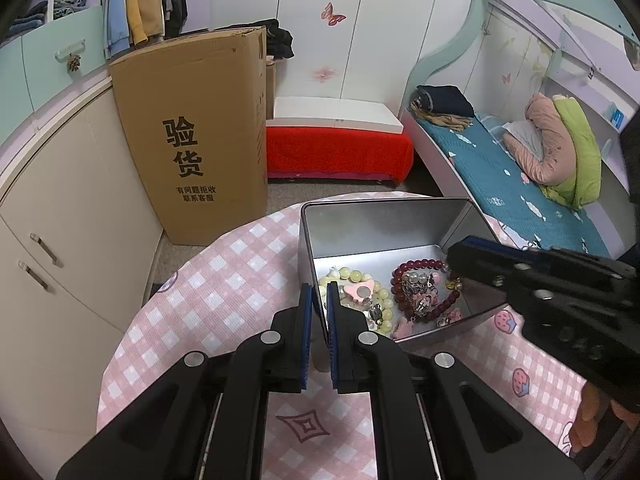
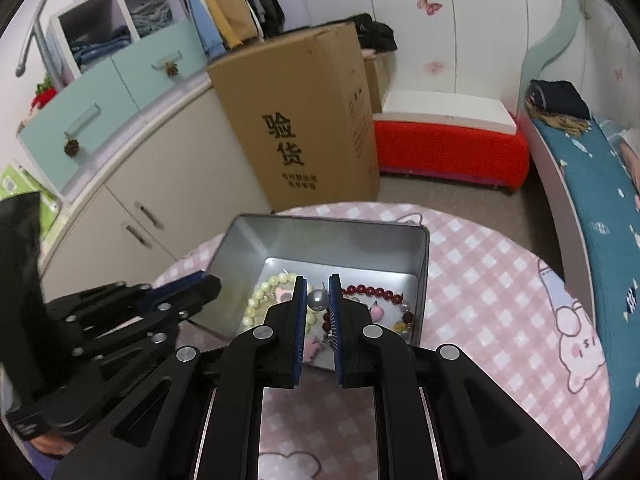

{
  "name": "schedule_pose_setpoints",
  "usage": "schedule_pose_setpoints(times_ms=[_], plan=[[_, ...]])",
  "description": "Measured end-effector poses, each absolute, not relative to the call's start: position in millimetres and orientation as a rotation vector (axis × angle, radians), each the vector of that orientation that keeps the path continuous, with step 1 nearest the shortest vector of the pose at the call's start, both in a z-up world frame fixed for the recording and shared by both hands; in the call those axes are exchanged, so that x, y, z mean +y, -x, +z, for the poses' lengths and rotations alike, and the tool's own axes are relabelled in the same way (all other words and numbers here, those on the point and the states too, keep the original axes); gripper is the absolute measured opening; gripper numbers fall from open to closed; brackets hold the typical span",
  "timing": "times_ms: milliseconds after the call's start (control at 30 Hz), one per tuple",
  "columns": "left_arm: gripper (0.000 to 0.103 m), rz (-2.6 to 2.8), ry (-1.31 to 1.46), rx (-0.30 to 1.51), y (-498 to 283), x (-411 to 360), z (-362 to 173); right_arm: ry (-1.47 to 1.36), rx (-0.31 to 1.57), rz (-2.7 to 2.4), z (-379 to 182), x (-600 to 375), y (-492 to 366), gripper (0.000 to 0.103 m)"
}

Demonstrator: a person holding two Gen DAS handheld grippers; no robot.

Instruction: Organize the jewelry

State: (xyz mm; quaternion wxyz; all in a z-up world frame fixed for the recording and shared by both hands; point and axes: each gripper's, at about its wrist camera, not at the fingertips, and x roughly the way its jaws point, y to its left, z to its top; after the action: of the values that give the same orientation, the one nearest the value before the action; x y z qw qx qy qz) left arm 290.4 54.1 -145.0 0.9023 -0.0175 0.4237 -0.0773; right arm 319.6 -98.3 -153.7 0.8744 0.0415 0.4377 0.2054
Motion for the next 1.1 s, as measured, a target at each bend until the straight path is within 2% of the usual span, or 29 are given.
schedule_pose_setpoints(times_ms=[200,433,467,533,600,667,700,767,833,933,1000,1100], plan=[[0.006,-0.156,0.043,0.875,-291,55,-144,-0.129,0.934,0.421,-164,-106,-321,0.014],[0.007,-0.147,0.065,0.864,-288,56,-142,-0.155,0.878,0.416,-149,-118,-305,0.015],[0.007,-0.147,0.075,0.852,-286,57,-139,-0.154,0.867,0.411,-145,-120,-301,0.018],[0.009,-0.147,0.074,0.837,-282,56,-135,-0.148,0.826,0.38,-135,-125,-286,0.049],[0.023,-0.142,0.067,0.82,-274,55,-127,-0.125,0.797,0.366,-126,-129,-273,0.054],[0.053,-0.13,0.064,0.78,-260,54,-116,-0.095,0.77,0.348,-116,-132,-255,0.054],[0.058,-0.12,0.062,0.755,-252,54,-110,-0.076,0.744,0.332,-109,-134,-242,0.056],[0.073,-0.117,0.064,0.712,-236,55,-99,-0.057,0.71,0.323,-99,-136,-224,0.064],[0.079,-0.122,0.071,0.668,-214,53,-85,-0.041,0.667,0.322,-87,-136,-202,0.068],[0.08,-0.14,0.059,0.63,-183,49,-69,-0.028,0.624,0.306,-73,-137,-174,0.072],[0.086,-0.154,0.052,0.62,-165,46,-60,-0.009,0.584,0.294,-62,-136,-152,0.073],[0.086,-0.139,0.046,0.575,-137,44,-48,-0.003,0.546,0.289,-52,-139,-127,0.074]])
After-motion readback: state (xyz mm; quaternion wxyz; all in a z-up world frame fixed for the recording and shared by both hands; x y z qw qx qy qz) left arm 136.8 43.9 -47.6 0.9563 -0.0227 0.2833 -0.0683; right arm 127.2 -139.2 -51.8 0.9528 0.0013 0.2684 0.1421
